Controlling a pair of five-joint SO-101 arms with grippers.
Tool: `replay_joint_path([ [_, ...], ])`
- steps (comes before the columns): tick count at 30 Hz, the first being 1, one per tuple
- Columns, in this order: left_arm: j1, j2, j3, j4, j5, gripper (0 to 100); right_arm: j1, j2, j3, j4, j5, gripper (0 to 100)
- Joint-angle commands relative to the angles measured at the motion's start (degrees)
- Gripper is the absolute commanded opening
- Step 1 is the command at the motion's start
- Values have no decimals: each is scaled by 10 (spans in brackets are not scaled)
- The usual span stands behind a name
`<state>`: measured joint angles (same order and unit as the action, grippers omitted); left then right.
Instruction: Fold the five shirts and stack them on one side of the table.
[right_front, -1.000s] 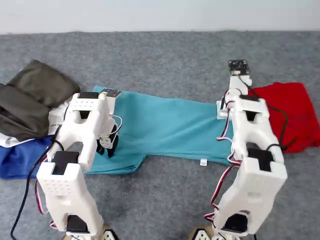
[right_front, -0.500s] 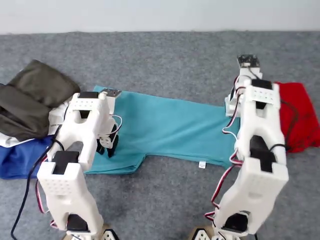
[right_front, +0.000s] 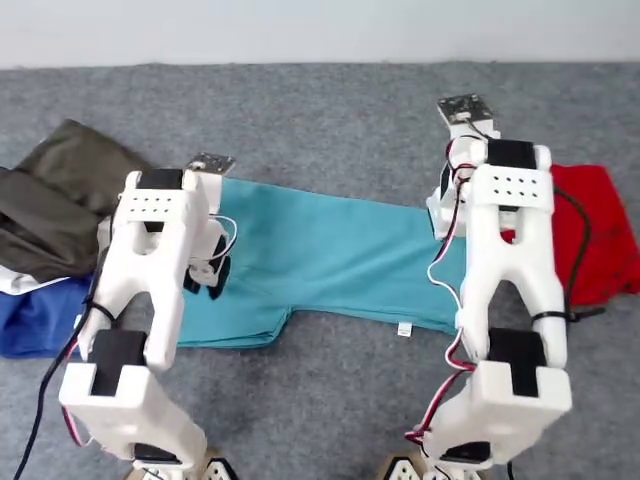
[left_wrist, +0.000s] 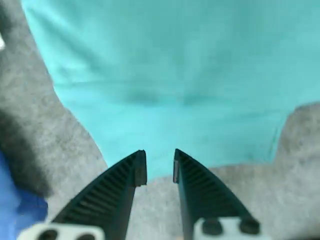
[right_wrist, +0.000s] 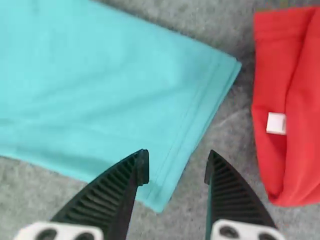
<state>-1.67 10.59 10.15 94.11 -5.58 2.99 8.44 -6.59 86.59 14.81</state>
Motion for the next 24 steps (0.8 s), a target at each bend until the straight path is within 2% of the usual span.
replay_joint_path([
  [1,-3,-37,38,47,-18,99,-1,-51,-23,31,5,195],
  [6,-29,-65,135,9,-57,32,-7,-97,5,46,5,194],
  [14,-118,-69,123,39,-132,105,-65,-262,181,-27,8,193],
  [24,-120,-68,118,36,-152,109,-84,-435,358,-104,10,193],
])
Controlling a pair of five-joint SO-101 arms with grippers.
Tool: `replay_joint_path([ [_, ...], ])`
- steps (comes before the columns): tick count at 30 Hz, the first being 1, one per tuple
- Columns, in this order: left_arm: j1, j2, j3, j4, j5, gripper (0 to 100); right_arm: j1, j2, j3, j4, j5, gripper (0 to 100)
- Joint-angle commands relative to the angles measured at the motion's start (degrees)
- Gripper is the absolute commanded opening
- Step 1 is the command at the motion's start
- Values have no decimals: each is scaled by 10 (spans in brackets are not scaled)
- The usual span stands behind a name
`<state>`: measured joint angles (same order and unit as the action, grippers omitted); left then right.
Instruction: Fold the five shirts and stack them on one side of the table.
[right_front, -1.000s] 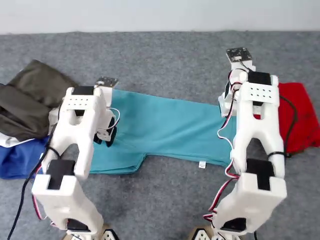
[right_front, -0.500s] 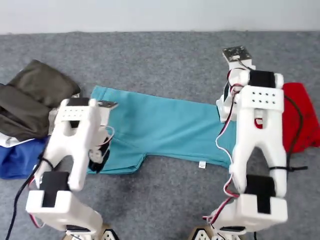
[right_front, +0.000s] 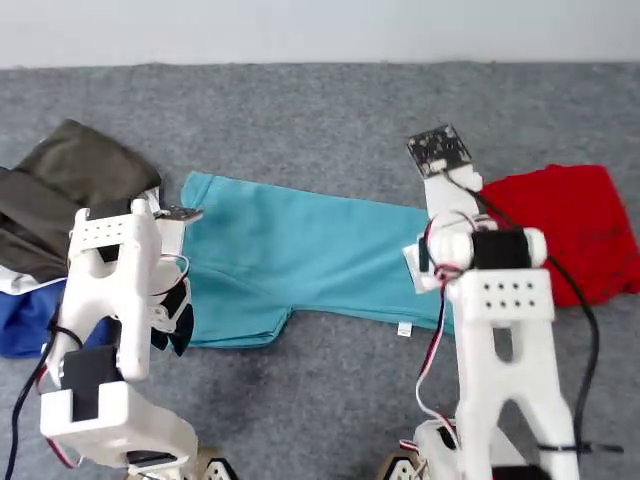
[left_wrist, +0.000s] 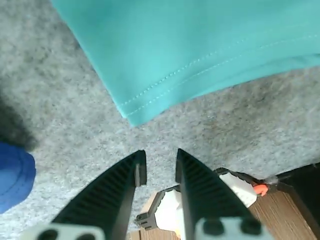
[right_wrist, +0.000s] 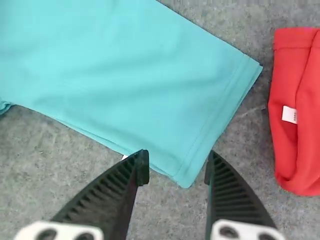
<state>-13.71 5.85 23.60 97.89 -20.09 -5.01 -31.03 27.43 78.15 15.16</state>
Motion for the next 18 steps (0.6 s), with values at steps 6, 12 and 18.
replay_joint_path([
  [6,0,-19,27,-73,-6,110,-4,-53,26,-21,6,193],
  [12,-4,-19,63,-143,-4,156,-4,-57,26,-20,6,193],
  [18,-4,-19,109,-206,-5,160,-4,-57,26,-19,6,193],
])
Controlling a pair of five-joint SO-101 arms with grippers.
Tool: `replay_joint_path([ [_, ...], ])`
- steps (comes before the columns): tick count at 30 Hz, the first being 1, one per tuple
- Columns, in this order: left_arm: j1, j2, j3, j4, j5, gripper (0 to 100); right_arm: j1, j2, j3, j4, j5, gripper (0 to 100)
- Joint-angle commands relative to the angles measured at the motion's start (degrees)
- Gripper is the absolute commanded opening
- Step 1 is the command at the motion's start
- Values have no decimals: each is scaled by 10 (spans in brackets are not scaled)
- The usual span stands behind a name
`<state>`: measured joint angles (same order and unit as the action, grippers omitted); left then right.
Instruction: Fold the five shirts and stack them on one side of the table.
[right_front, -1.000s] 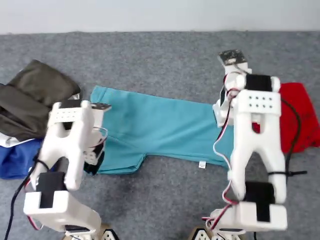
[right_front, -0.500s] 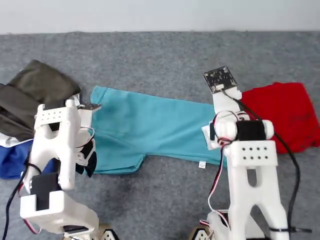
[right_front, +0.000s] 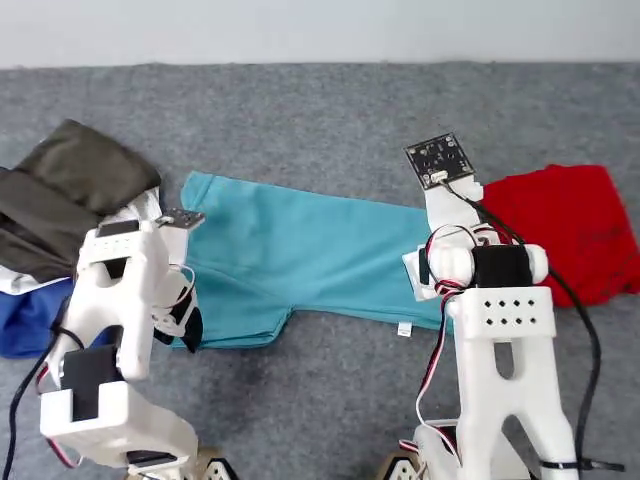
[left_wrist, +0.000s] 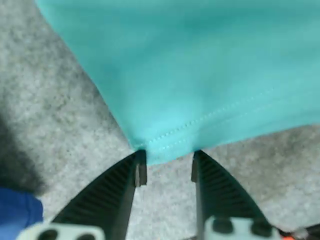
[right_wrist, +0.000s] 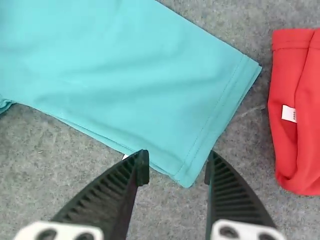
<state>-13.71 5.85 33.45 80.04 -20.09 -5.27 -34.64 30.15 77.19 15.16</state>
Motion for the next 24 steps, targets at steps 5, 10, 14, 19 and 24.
replay_joint_path([
  [5,-4,-21,10,-5,-7,160,-1,-21,-1,-7,6,193],
  [10,-5,-21,-32,47,-7,157,-1,-17,0,-5,6,193],
  [14,-5,-21,-47,57,-7,156,-1,-21,0,-5,6,193],
  [19,-31,-21,-51,76,-64,159,-1,-21,0,-4,6,193],
  [24,-71,-20,-49,75,-82,159,-3,-19,0,-4,6,193],
])
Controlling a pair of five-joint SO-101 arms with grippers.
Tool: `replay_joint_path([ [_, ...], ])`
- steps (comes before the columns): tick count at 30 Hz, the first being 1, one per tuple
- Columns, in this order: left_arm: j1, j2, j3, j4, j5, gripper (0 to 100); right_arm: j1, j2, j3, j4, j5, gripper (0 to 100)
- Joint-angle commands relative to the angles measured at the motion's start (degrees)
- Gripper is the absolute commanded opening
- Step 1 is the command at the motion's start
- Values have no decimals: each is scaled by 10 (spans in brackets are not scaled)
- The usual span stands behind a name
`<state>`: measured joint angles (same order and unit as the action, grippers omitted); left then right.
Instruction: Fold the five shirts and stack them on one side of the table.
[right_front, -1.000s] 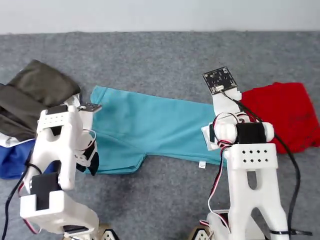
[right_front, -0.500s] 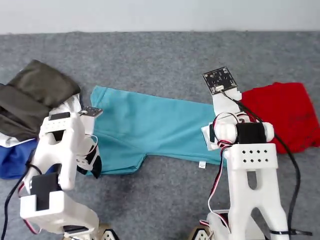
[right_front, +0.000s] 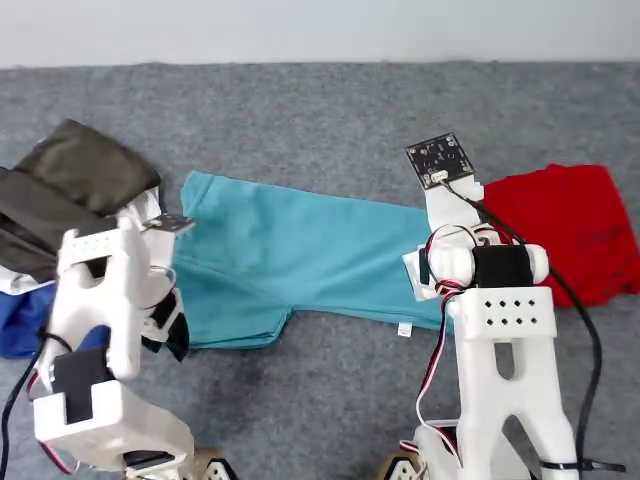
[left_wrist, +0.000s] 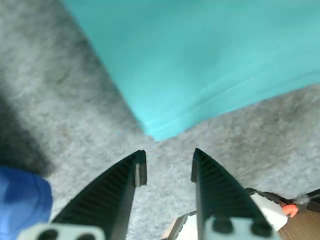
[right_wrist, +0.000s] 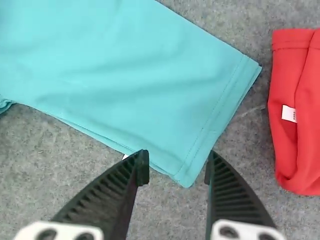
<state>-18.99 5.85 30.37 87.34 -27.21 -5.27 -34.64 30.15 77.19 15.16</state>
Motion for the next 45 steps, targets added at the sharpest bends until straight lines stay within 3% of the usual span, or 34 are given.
replay_joint_path([
  [1,-20,-20,-15,-9,-11,159,-5,-18,0,-5,6,193],
  [6,-5,-2,-8,-40,-9,160,-5,-19,0,-5,6,193],
  [13,9,122,-14,-92,-8,156,-5,-21,0,-5,6,193],
  [18,4,150,-86,-53,22,151,-5,-20,0,-5,6,193],
  [22,5,152,-142,-53,64,82,-5,-19,1,-5,6,193],
  [28,5,153,-156,-51,64,16,-6,-21,10,-6,6,193],
  [35,6,148,-158,33,62,14,-6,-22,11,-6,6,193],
  [45,43,148,-207,62,65,14,-6,-22,11,-5,6,193],
])
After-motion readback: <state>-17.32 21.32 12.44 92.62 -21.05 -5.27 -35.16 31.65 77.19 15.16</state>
